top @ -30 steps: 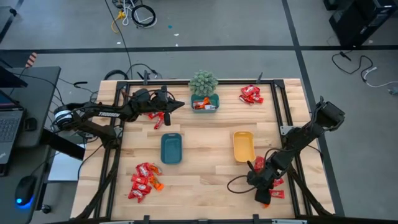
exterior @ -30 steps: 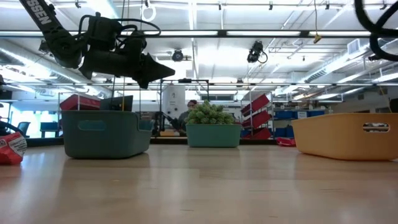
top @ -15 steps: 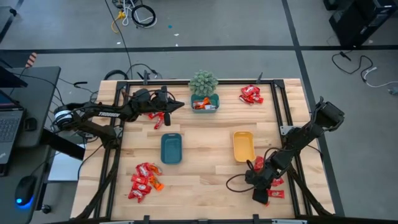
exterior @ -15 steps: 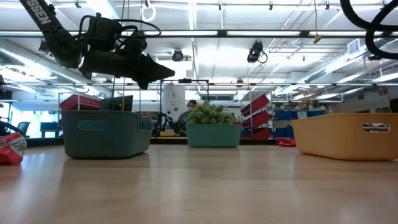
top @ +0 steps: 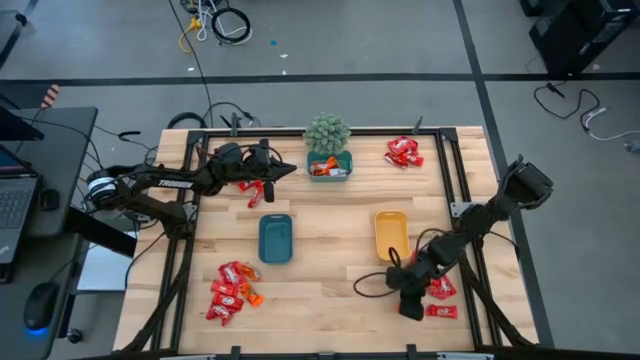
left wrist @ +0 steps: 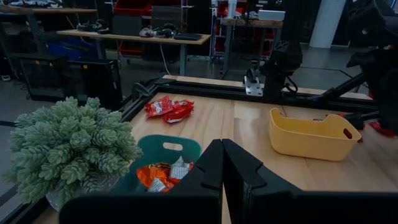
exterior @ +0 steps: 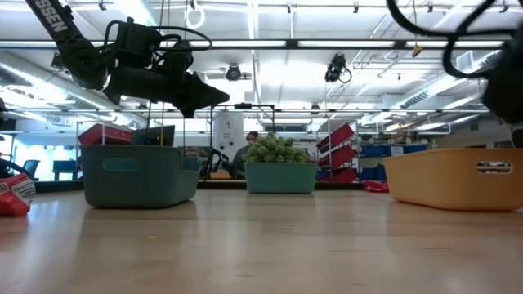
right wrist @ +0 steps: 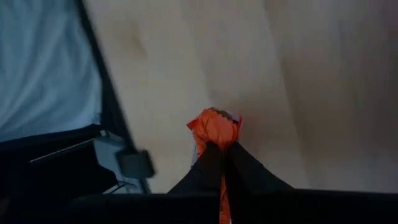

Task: Sort candy
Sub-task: Put the orange chocolate into the green bin

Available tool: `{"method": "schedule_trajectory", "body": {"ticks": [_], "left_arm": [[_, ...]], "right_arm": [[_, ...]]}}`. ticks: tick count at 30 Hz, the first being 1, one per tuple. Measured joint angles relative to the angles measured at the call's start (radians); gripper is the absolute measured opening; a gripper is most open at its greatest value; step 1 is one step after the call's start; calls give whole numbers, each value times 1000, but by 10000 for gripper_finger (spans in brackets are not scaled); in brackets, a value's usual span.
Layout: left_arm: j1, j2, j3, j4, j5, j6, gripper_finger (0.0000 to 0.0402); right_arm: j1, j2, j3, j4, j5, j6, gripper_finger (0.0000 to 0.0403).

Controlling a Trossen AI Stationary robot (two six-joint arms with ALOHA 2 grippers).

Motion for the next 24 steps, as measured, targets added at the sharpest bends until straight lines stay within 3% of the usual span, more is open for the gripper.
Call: {"method": "schedule_trajectory", "body": {"ticks": [7, 16, 24], "left_arm": [[0, 0, 0, 3, 0, 0, 5], [0, 0, 0, 28, 0, 2, 5], [0, 0, 0, 30, 0, 3, 5]], "right_arm": [[-172, -106, 101, -253, 9, -252, 1], [-459, -169, 352, -570, 145, -733, 0], [-740, -52, 520, -511, 335, -1094, 0]]}}
